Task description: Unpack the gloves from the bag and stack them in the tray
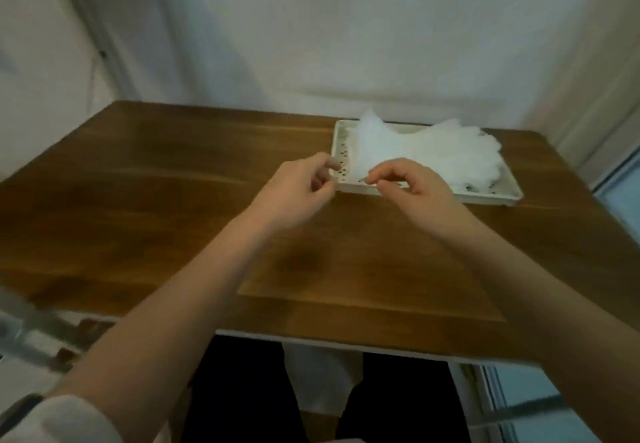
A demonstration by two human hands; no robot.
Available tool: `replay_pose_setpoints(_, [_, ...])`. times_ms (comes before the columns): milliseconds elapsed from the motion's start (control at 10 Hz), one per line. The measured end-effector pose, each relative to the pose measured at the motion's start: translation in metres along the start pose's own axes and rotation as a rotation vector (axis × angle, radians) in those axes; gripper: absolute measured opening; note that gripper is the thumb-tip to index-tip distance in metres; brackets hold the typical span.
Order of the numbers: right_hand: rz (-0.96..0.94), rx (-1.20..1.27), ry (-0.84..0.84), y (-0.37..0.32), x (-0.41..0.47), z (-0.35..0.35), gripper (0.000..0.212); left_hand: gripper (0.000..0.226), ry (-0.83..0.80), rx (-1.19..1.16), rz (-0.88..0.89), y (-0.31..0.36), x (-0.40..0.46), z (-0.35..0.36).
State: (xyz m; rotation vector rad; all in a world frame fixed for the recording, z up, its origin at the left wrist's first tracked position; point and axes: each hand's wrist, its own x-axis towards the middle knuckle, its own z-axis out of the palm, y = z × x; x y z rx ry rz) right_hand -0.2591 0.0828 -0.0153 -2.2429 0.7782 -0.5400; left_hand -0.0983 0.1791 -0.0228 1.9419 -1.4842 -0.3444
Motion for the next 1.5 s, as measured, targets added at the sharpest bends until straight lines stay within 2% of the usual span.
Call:
replay_pose_setpoints(100, [0.046,-0.209,0.069,0.043,-0.005,-0.02,0.019,0.047,-0.021,0.069,-0.027,-0.004,0.034,0.029])
replay_pose_setpoints(200, [0.152,-0.439,0.1,0.075,0.007,-0.03,0.039,0.074,-0.095,0.126,-0.166,-0.011,0.064,0.044])
replay_pose_setpoints(300, [0.222,-0.555,0.024,0.097,0.019,-0.029,0.046,0.078,-0.209,0.114,-0.226,-0.016,0.081,0.057])
replay_pose_setpoints(400, [0.185,-0.595,-0.004,0.113,0.024,-0.026,0.038,0.063,-0.166,0.151,-0.182,-0.019,0.088,0.067])
replay_pose_setpoints(500, [0.187,-0.684,0.078,0.128,0.025,-0.038,0.03,0.049,-0.185,0.178,-0.125,-0.015,0.097,0.075])
replay_pose_setpoints(600, [0.253,-0.729,0.138,0.147,0.024,-0.058,0.029,0.039,-0.224,0.146,-0.04,-0.004,0.112,0.093])
replay_pose_setpoints(700, [0.296,-0.689,0.169,0.168,0.029,-0.082,0.026,0.039,-0.212,0.135,0.005,0.012,0.138,0.115])
replay_pose_setpoints(800, [0.328,-0.617,0.163,0.189,0.044,-0.104,0.029,0.04,-0.175,0.235,0.021,0.022,0.164,0.135])
replay_pose_setpoints(900, [0.322,-0.578,0.121,0.204,0.06,-0.118,0.038,0.041,-0.135,0.271,-0.003,0.03,0.184,0.146])
replay_pose_setpoints(1000, [0.272,-0.579,0.071,0.213,0.066,-0.124,0.039,0.048,-0.132,0.278,-0.025,0.031,0.195,0.15])
replay_pose_setpoints(1200, [0.229,-0.571,0.077,0.217,0.064,-0.129,0.033,0.054,-0.147,0.273,-0.037,0.031,0.199,0.157])
replay_pose_setpoints(1300, [0.236,-0.608,0.131,0.215,0.063,-0.128,0.032,0.054,-0.216,0.25,-0.039,0.033,0.2,0.153])
replay_pose_setpoints(1400, [0.24,-0.676,0.198,0.203,0.06,-0.126,0.031,0.062,-0.222,0.128,-0.046,0.032,0.192,0.148])
replay_pose_setpoints(1500, [0.186,-0.703,0.294,0.179,0.056,-0.122,0.045,0.075,-0.147,0.16,0.003,0.032,0.175,0.133])
